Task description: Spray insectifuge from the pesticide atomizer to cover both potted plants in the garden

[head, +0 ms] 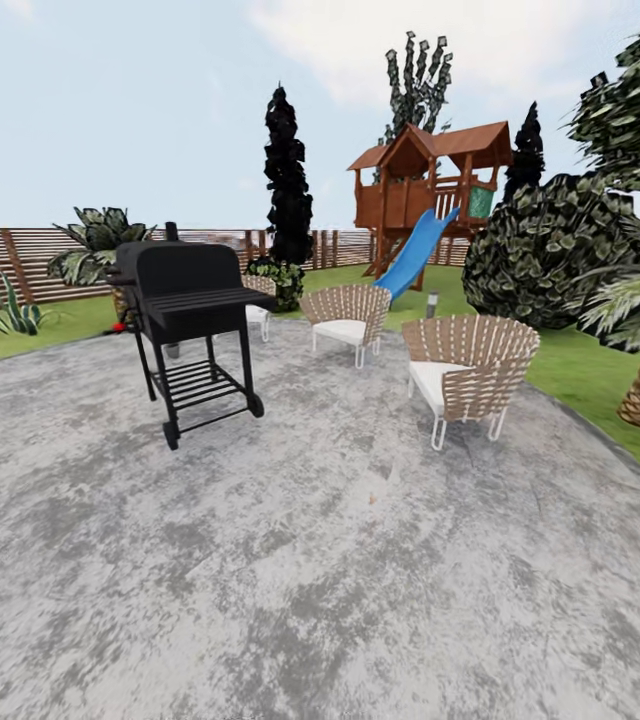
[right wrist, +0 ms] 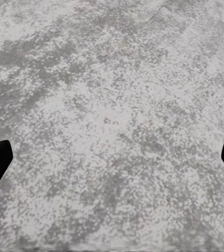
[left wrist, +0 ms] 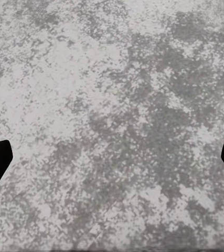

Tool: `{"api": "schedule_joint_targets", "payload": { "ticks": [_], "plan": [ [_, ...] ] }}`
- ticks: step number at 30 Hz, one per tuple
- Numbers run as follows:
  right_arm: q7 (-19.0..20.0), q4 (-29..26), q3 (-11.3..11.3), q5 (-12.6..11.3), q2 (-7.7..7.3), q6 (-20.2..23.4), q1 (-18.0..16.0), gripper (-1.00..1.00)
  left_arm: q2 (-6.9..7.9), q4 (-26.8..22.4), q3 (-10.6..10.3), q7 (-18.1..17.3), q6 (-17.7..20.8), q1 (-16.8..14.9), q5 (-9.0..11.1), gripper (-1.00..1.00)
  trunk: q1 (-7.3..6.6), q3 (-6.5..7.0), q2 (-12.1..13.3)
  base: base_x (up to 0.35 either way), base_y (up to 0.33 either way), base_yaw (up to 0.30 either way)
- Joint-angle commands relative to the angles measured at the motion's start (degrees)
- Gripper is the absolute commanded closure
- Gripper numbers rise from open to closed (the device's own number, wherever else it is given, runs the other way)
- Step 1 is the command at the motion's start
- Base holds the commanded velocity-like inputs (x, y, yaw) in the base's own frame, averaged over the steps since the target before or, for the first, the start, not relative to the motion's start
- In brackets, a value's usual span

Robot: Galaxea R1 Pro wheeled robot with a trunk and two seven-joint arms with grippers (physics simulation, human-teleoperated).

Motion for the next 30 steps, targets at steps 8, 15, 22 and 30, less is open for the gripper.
{"api": "schedule_joint_targets", "payload": {
  "ticks": [8, 15, 22, 30],
  "plan": [
    [0.0, 0.0, -0.1, 0.0, 0.02, -0.2, -0.1, -1.00, -0.03, 0.0, 0.0, 0.0, -0.2, -0.1, 0.0, -1.00, -0.03, -0.06, 0.0, -0.269, 0.230, -0.300],
    [0.0, 0.1, -0.1, 0.0, 0.02, -0.2, -0.1, -1.00, -0.03, 0.0, 0.1, 0.0, -0.2, -0.1, 0.4, -1.00, -0.03, -0.06, 0.0, -0.144, 0.264, -0.300],
    [0.0, 0.1, -0.1, 0.0, 0.02, -0.2, -0.1, -1.00, 0.05, -0.1, 0.0, 0.0, -0.2, -0.1, 0.1, -1.00, -0.03, -0.06, 0.0, -0.039, 0.076, -0.300],
    [0.0, 0.1, -0.1, 0.0, 0.02, -0.2, -0.1, -1.00, -0.03, -0.1, 0.0, -0.1, -0.2, -0.1, -0.1, -1.00, -0.03, -0.06, 0.0, -0.001, 0.003, -0.300]
  ]
}}
